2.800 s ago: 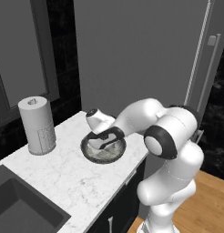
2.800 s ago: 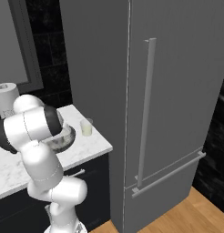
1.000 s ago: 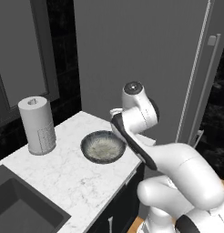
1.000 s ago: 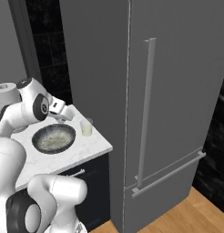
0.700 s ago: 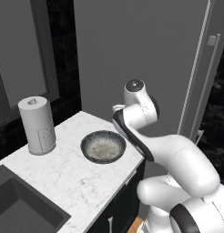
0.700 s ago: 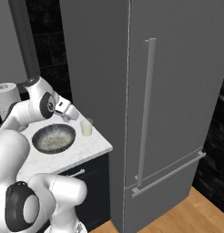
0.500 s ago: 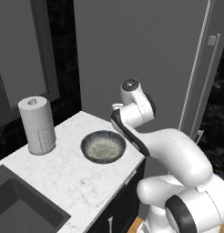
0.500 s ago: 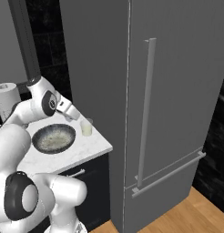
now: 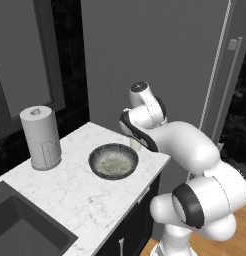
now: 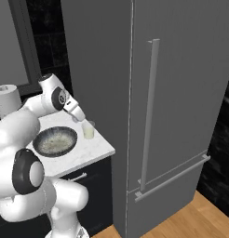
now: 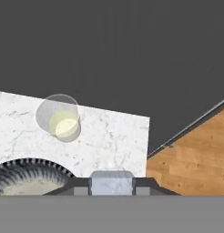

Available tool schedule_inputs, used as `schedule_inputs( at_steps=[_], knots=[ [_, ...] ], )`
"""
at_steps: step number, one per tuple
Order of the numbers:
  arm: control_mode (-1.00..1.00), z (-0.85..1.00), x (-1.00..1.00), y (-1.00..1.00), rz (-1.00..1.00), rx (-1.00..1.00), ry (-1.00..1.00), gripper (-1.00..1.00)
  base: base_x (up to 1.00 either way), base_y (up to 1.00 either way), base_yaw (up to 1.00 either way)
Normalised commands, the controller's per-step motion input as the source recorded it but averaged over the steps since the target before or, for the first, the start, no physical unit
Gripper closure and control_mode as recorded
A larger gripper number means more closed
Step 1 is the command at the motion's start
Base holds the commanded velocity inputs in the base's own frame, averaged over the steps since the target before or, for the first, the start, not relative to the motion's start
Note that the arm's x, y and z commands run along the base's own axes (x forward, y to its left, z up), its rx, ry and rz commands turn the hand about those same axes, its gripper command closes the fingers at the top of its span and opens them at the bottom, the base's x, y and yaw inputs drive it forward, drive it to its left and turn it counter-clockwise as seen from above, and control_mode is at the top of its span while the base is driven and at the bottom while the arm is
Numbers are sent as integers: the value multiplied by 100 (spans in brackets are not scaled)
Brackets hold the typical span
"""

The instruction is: Grab a lemon wedge from the fridge and one ice cube from the ice bowl, and put them in the glass of lemonade.

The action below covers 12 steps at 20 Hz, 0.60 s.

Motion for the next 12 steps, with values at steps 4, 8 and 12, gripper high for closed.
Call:
schedule_inputs(
  at_steps=[4, 8, 12],
  knots=[
    [-100, -33, 29, 0, -9, 0, 3, 100, 0, 0, 0],
    [-100, -35, 24, 0, -5, 0, 0, 100, 0, 0, 0],
    [-100, -31, 25, 0, -3, 0, 2, 100, 0, 0, 0]
  ],
)
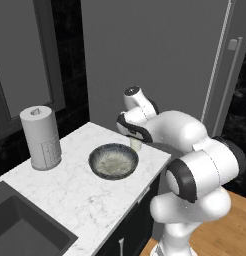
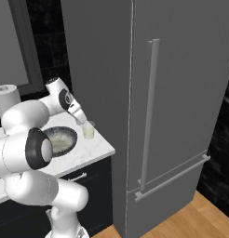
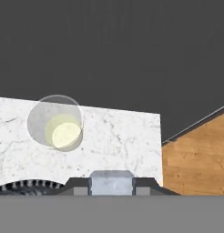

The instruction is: Grab a lemon wedge from the fridge and one ice cube from the ice bowl, and put them in the glass of lemonade.

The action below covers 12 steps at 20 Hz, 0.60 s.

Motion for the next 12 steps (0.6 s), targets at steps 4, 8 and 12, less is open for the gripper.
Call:
schedule_inputs(
  at_steps=[4, 8, 12],
  knots=[
    [-100, -27, 21, -1, -2, 0, 2, 100, 0, 0, 0],
    [-100, -23, 21, -3, -1, 0, 2, 100, 0, 0, 0],
    [-100, -14, 32, 0, -1, 0, 2, 100, 0, 0, 0]
  ],
)
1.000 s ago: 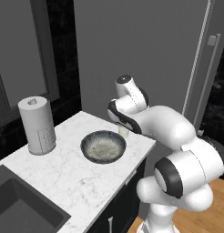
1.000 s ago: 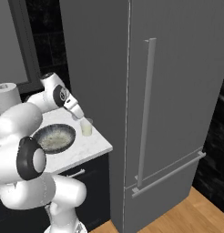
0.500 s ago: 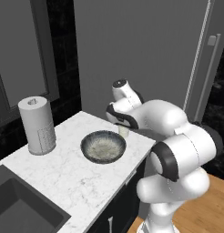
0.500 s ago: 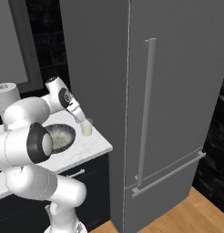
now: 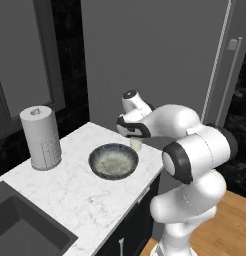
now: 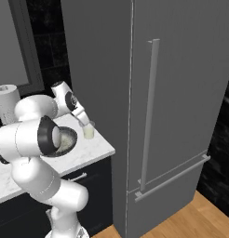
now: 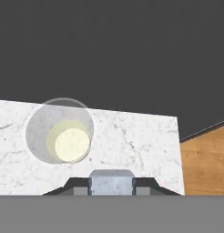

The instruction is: Grab a lemon wedge from the fridge and one ice cube from the ice bowl, and put them in the glass of lemonade.

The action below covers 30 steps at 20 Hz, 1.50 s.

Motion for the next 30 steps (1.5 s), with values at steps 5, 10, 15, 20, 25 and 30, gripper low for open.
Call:
schedule_inputs(
  at_steps=[5, 10, 15, 20, 25, 30],
  knots=[
    [-100, -10, 33, 0, -1, 0, 1, 100, 0, 0, 0],
    [-100, -19, 21, 0, -1, 0, 0, 100, 0, 0, 0],
    [-100, -19, 17, 0, -1, 0, 0, 100, 0, 0, 0],
    [-100, -13, 18, -5, -1, 0, 0, 100, 0, 0, 0],
    [-100, -9, 17, -2, -1, 0, 0, 100, 0, 0, 0],
    [-100, -9, 16, 0, -1, 0, 0, 100, 0, 0, 0]
  ],
)
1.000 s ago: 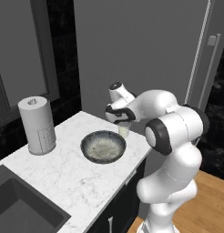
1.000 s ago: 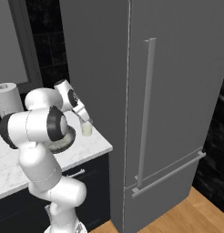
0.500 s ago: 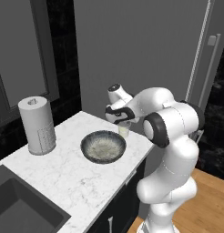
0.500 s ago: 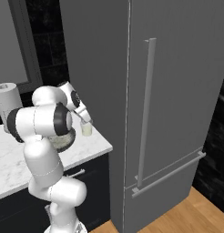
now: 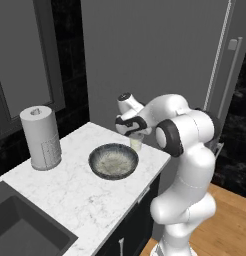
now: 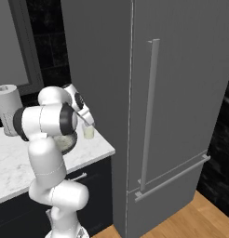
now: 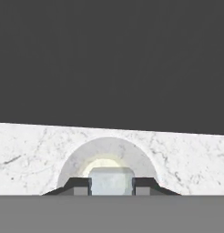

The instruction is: Grab a lemon wedge from the fridge and one ice cube from the ice bowl, and put them in the glass of lemonade.

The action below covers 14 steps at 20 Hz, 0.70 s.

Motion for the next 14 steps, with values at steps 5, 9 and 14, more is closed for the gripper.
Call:
schedule_inputs(
  at_steps=[5, 9, 14],
  knots=[
    [-100, -8, 19, 0, -1, 0, 0, 100, 0, 0, 0],
    [-100, -8, 17, 0, -1, 0, 0, 100, 0, 0, 0],
    [-100, -3, 5, 0, -1, 0, 0, 100, 0, 0, 0]
  ],
)
